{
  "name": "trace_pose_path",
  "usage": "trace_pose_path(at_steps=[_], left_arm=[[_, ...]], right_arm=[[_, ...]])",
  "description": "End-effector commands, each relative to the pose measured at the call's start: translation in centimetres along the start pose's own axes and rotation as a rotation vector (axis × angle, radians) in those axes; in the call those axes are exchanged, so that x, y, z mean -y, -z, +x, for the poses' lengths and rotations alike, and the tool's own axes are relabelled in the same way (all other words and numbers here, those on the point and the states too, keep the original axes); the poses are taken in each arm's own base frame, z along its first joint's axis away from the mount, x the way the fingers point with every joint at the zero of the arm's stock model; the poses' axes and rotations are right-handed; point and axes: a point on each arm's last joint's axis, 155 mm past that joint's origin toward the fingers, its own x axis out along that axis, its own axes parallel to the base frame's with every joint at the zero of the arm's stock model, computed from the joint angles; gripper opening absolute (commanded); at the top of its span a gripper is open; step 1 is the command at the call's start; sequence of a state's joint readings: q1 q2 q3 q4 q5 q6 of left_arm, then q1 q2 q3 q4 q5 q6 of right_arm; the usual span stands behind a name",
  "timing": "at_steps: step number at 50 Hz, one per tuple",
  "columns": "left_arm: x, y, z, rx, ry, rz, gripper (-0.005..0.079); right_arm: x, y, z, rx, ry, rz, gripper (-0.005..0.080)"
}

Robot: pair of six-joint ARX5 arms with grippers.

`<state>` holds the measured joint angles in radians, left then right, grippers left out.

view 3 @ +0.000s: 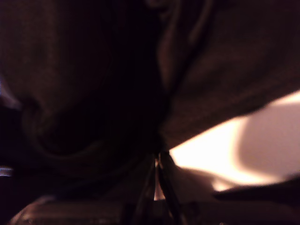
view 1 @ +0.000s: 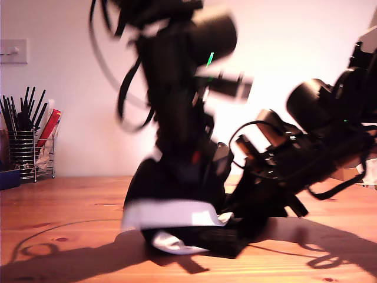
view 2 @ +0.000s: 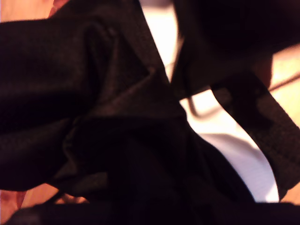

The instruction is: Fold the shorts in front of you. After folding it, place it to the left side.

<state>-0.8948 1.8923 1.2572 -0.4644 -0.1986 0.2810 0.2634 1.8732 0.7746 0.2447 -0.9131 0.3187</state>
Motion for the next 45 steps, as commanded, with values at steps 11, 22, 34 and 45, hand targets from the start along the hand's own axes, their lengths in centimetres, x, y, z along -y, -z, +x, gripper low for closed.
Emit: trace_pose_path(at_steps=[11, 22, 34, 45], left_arm=[[3.9, 1.6, 1.4, -0.04, 0.053, 0.079, -0.0019], [3.5, 2.3, 1.4, -0.086, -0.078, 0.232, -0.0019], [4.0, 3.7, 2.1, -0.101, -0.088, 0.293, -0.0019], [4.6, 5.0, 2.2, -0.139, -0.097, 0.411, -0.0019]], right_arm=[[-1.9, -2.7, -1.2, -0.025, -0.121, 0.101, -0.0012], [-2.5, -4.5, -2.0, -0.051, -0.101, 0.104, -0.0012], [-2.3, -6.5, -3.4, -0.076, -0.016, 0.062, -0.0012], [-4.1, -9.8, -5.6, -0.074, 0.007, 0.066, -0.0012]])
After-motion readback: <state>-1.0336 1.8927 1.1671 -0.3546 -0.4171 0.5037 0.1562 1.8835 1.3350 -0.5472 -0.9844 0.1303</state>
